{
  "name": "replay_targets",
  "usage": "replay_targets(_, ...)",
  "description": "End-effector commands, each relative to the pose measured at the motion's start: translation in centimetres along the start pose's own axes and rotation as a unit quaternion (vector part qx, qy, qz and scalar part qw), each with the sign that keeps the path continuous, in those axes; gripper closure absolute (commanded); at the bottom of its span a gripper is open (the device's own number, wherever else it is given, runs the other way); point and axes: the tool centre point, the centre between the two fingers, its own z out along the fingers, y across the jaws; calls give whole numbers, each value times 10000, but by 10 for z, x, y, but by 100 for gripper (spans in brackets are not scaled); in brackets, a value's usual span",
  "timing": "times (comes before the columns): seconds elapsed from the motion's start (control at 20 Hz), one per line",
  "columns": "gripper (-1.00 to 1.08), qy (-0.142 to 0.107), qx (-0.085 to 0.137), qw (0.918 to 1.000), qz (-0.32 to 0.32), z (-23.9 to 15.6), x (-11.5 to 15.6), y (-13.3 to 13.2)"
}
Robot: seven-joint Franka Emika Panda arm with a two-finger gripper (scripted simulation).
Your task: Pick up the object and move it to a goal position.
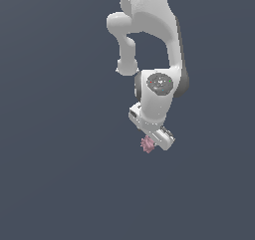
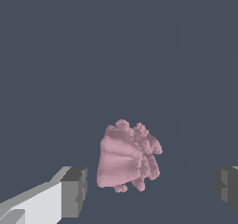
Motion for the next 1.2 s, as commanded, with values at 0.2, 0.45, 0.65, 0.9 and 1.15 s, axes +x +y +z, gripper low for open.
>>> replay_targets(0.2,-92,0,-14,9991,416,8,-6,-6)
replay_targets(0.45,-92,1,-19,9985,549,10,-7,-8)
replay_targets(0.65,-92,0,-20,9985,540,11,-8,-8)
replay_targets(0.9,-92,0,-20,9985,547,25,-8,-8)
replay_targets(1.15,-92,1,-20,9984,560,52,-8,-7)
